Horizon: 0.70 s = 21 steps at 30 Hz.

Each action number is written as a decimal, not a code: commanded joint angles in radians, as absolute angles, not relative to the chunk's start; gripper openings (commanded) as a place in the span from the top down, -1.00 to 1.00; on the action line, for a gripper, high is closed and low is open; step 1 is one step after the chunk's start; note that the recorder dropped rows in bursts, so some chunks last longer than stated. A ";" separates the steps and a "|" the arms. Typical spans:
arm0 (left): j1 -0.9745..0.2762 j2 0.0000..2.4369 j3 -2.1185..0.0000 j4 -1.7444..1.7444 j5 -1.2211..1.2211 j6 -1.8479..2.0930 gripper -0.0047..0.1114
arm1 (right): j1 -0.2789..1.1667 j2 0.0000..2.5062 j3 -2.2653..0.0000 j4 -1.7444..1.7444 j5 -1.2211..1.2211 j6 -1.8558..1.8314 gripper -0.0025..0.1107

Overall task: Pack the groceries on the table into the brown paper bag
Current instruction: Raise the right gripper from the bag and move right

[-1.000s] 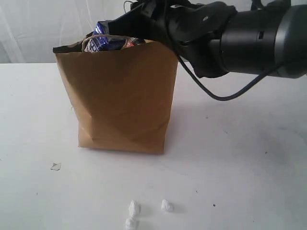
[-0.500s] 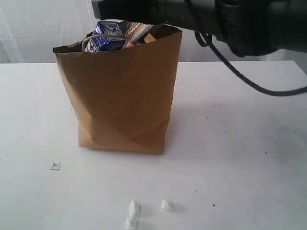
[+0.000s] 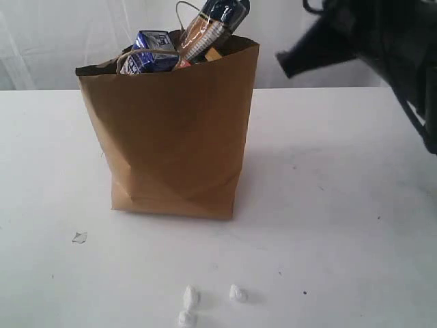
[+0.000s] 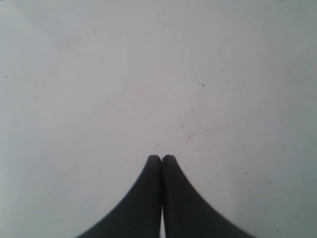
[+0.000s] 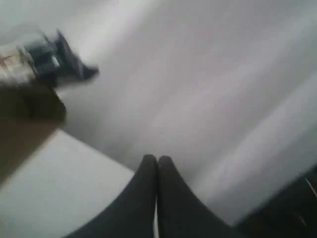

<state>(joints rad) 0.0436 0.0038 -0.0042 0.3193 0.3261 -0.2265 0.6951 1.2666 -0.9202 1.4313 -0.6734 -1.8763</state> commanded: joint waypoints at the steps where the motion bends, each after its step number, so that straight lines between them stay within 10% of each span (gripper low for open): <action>1: 0.035 0.000 0.000 0.317 0.329 -0.230 0.92 | 0.594 1.305 -0.858 1.744 -0.759 -2.142 0.96; 14: 0.035 0.000 0.000 0.317 0.329 -0.230 0.92 | 0.568 1.322 -0.814 1.656 -0.776 -2.078 0.96; 21: 0.035 0.000 0.000 0.317 0.329 -0.230 0.92 | 0.480 1.322 -0.701 0.987 -0.424 -0.834 0.96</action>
<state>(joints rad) 0.0436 0.0038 -0.0042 0.3193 0.3261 -0.2265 0.5360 1.3257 -0.7347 1.2677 -0.6280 -1.3427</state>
